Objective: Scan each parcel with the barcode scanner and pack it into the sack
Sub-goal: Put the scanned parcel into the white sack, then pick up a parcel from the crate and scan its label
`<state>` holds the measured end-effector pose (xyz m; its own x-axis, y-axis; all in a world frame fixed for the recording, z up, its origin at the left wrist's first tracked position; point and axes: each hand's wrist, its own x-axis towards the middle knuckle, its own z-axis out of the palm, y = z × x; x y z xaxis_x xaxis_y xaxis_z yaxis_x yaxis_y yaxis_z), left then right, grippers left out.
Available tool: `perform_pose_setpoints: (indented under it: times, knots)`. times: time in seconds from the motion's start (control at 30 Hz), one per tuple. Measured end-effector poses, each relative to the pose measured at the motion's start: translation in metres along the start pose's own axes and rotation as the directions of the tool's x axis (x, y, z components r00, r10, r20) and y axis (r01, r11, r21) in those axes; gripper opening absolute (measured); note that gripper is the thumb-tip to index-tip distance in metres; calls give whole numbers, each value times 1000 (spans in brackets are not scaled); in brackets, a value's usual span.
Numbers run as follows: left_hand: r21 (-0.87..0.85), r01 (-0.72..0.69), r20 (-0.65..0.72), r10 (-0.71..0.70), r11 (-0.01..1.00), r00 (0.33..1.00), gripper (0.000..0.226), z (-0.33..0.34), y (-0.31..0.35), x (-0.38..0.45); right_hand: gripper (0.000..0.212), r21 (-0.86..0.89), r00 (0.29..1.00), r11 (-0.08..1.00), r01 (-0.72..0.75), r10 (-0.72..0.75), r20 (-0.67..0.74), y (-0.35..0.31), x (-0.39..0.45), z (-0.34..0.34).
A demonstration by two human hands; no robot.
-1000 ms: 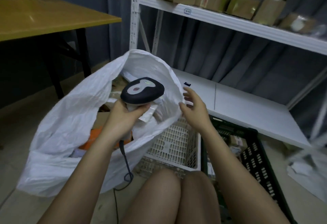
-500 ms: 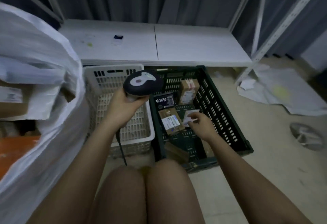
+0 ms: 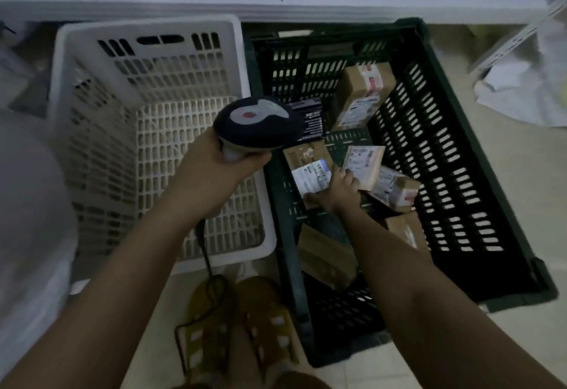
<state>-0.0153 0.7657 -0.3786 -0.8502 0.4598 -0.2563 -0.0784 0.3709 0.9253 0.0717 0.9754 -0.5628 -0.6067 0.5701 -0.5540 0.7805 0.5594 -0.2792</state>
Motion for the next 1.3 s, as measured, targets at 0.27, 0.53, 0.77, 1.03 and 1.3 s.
perform_pose_setpoints:
  times: [0.27,0.53,0.77,1.03,1.3]
  knots:
    - [-21,10,-31,-11,1000,999,43,-10,-17,14,126,-348,991,936,-43,85,105,-7,37,20]
    - [-39,25,-54,-27,999,998,38,-17,-22,11,127,-311,976,943,-120,170,138,-19,30,38]
    - [-33,11,-58,-13,999,998,36,-24,-17,6,126,-319,971,939,-133,187,148,-38,26,11]
    - [-46,-88,-54,86,995,995,40,-36,31,-24,112,-431,972,896,-103,182,147,-68,-19,-72]
    - [-122,-199,-122,184,972,975,36,-50,109,-107,126,-370,999,929,-1,-16,-44,-97,-136,-184]
